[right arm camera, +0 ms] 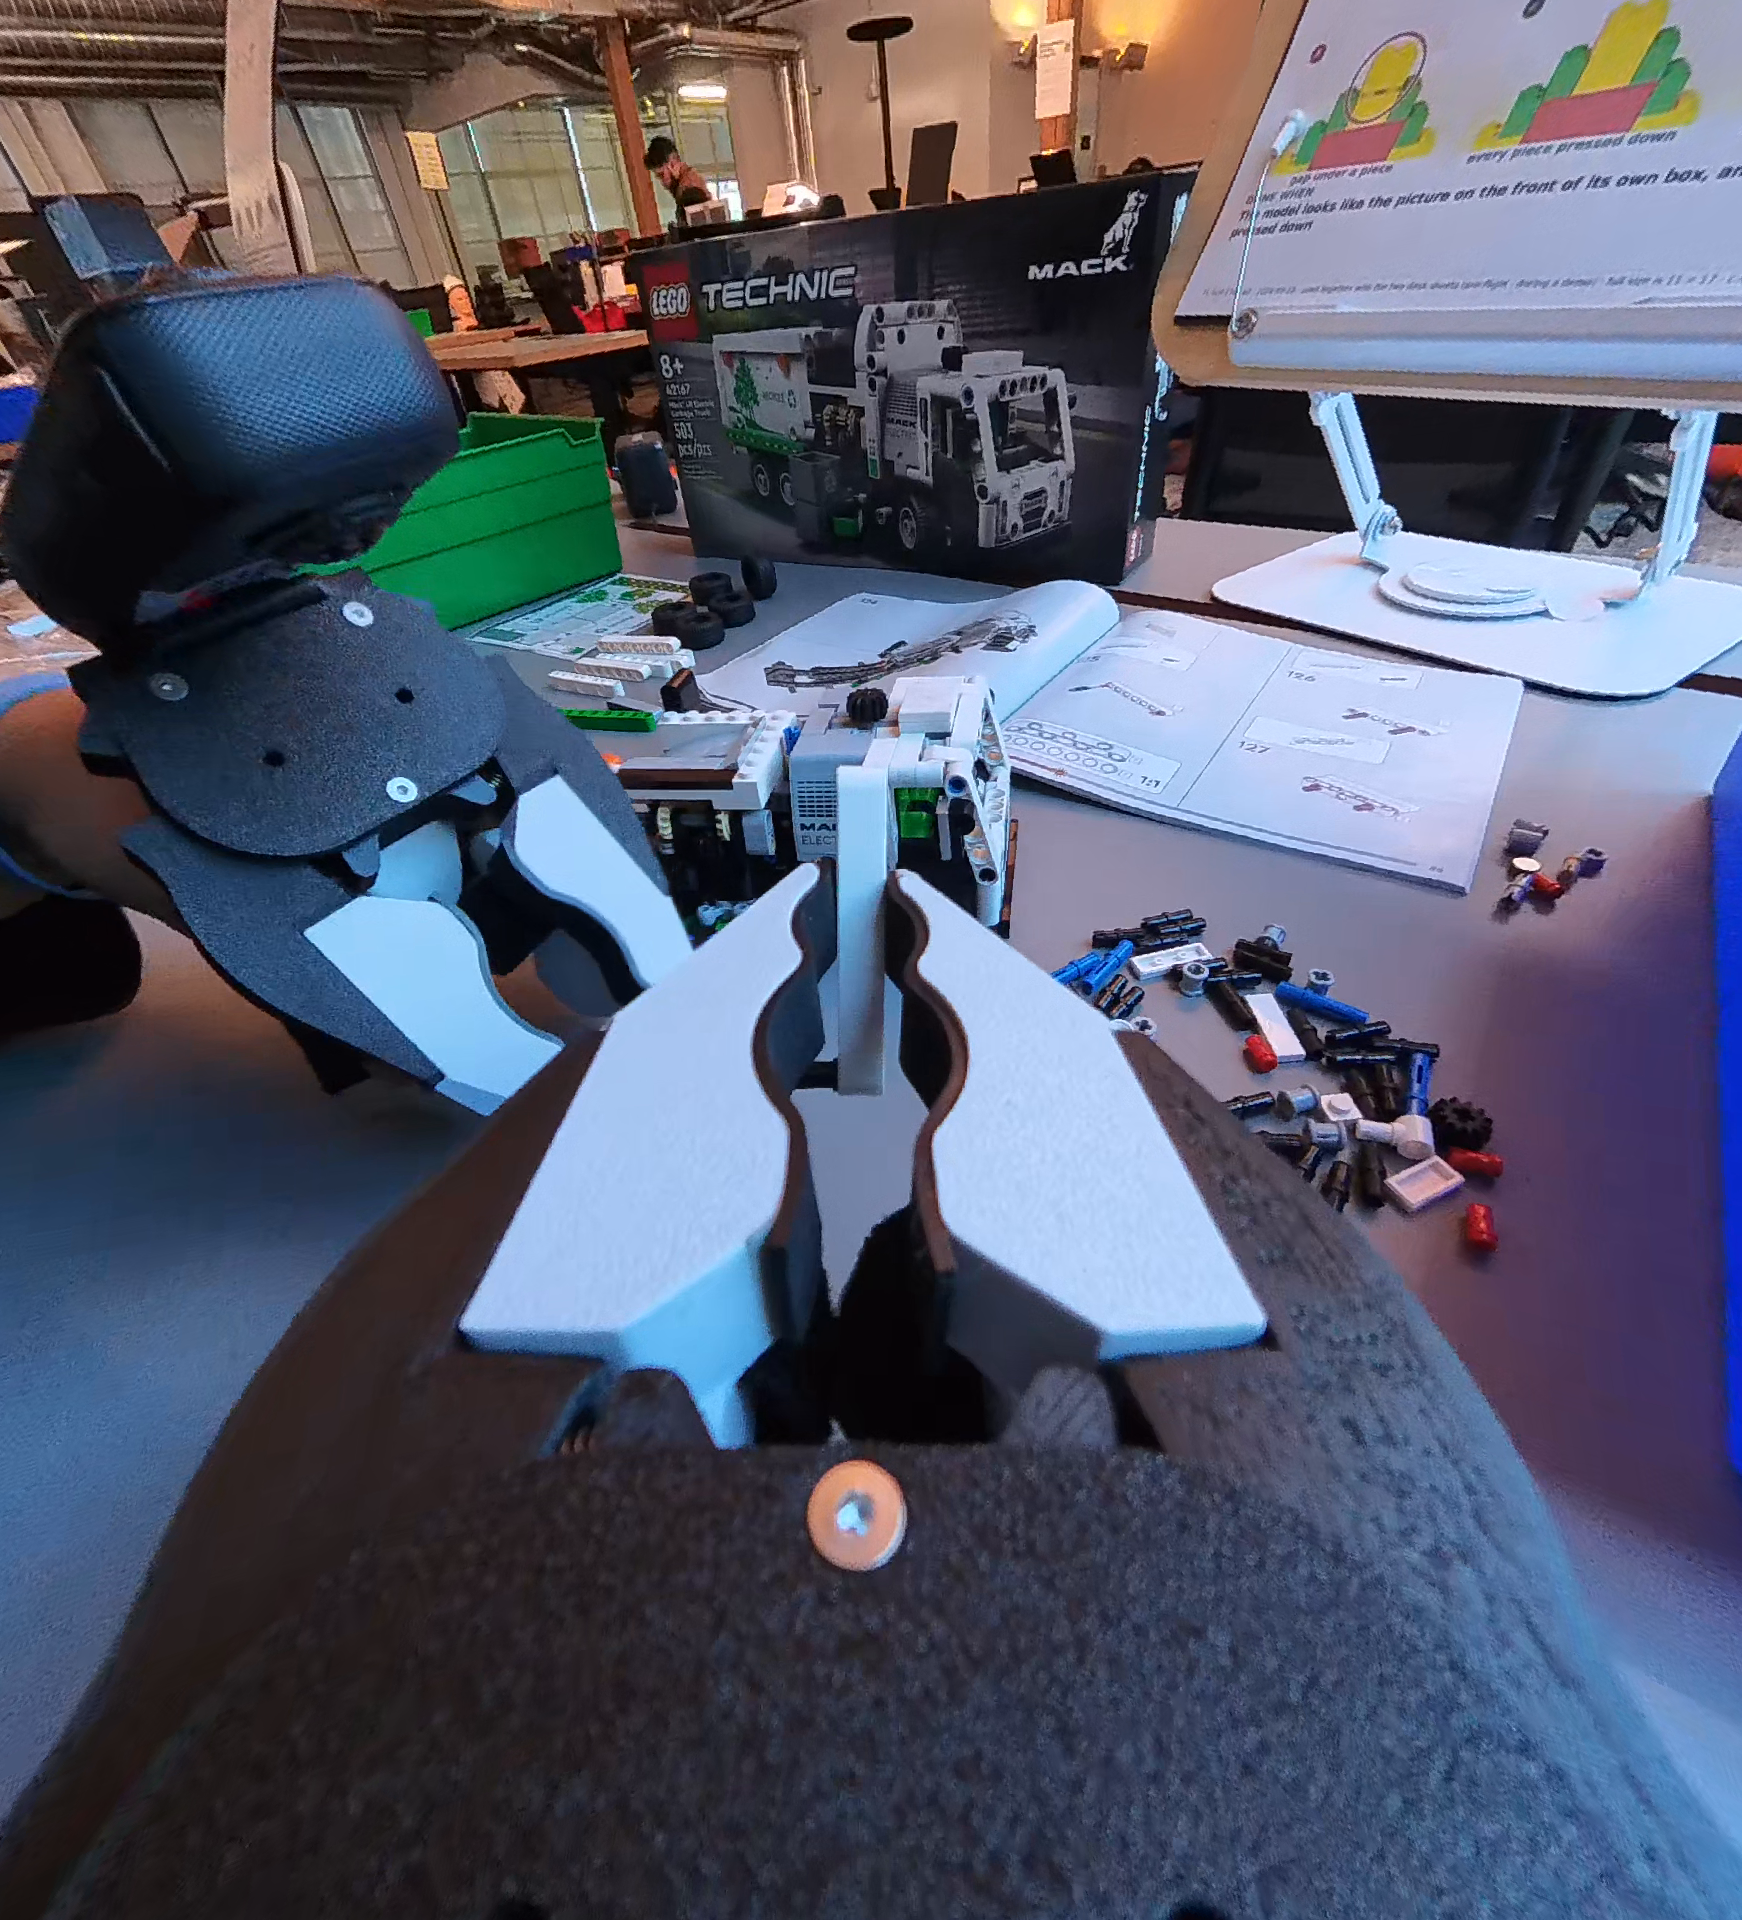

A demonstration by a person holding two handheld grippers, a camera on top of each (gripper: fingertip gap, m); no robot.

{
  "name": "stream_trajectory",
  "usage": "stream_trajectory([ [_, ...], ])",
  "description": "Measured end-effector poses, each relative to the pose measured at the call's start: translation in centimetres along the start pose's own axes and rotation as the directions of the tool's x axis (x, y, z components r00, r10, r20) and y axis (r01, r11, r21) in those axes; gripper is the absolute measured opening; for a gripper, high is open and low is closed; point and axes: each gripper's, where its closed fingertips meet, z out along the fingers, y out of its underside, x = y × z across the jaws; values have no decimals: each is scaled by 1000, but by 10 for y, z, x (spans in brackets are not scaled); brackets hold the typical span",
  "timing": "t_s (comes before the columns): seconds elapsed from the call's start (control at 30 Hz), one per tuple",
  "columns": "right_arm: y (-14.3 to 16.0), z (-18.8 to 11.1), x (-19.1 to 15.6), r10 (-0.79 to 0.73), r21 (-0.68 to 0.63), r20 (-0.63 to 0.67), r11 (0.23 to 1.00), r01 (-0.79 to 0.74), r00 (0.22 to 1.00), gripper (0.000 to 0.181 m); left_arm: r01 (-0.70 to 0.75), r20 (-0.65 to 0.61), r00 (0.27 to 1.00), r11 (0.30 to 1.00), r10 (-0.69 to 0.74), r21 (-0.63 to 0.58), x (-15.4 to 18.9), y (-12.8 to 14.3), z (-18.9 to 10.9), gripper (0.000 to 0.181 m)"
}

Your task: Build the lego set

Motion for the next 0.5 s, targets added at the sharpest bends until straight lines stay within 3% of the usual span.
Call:
stream_trajectory([
  [0.5, -1, -1, 1, 32, 8, 12, 999, -32, 999, 7, -86, -5, 996, 996, 86, 6, 4, -2, 2, 10],
])
